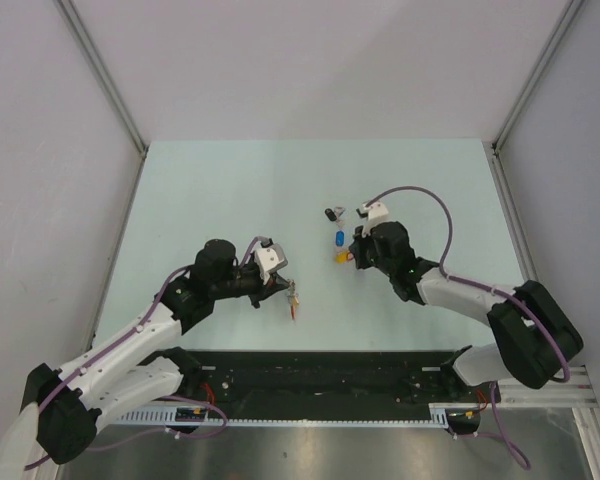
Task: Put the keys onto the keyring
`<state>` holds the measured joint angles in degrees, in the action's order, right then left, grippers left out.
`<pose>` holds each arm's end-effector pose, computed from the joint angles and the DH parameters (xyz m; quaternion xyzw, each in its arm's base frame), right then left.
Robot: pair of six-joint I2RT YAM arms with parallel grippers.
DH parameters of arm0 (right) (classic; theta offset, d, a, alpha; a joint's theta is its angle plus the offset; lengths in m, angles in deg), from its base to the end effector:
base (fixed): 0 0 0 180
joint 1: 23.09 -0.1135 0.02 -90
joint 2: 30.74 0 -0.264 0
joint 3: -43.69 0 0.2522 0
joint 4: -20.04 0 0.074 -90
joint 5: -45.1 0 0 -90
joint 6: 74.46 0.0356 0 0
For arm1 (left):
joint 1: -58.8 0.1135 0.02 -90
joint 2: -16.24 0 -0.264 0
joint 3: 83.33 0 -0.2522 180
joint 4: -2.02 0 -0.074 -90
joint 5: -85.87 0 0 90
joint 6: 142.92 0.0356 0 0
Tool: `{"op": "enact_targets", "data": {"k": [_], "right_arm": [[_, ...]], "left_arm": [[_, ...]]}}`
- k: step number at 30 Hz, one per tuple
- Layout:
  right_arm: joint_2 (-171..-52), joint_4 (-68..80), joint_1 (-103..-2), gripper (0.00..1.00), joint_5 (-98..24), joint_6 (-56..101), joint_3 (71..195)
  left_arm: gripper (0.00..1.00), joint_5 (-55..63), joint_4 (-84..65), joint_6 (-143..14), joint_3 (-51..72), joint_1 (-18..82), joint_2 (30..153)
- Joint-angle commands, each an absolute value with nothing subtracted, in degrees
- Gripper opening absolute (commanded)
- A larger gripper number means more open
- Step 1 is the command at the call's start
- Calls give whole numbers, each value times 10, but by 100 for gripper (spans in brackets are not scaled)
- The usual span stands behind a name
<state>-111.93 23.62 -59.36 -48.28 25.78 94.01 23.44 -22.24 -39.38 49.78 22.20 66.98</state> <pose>0.2378 0.1719 0.1948 -0.1773 0.8351 0.1822 0.4878 0.1489 -0.1311 0.2512 0.4639 0.7026 -0.3001 0.4485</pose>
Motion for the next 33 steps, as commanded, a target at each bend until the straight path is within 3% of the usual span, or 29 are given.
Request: {"op": "enact_targets", "data": {"k": [1,8,22,24,27,28,33], "right_arm": [[-1067,152,-569,0,-562,268,955],[-1070,98,-577,0,-650,367,939],[-1112,105,-776,2,-732,555,898],[-1123,123,-783,9,-725,566,898],[-1130,138,-786,28,-705,563,898],[-1120,137,-786,39,-703,561,898],[-1060,99,-786,64,-693,533,898]], "left_arm": [[0,240,-217,-396,474,222,661],[0,236,-218,-396,473,223,659],[0,233,-222,-400,473,222,654],[0,232,-222,-399,472,223,652],[0,233,-223,-400,473,223,649],[0,233,-223,-401,472,222,648],[1,231,-223,-403,473,222,639]]}}
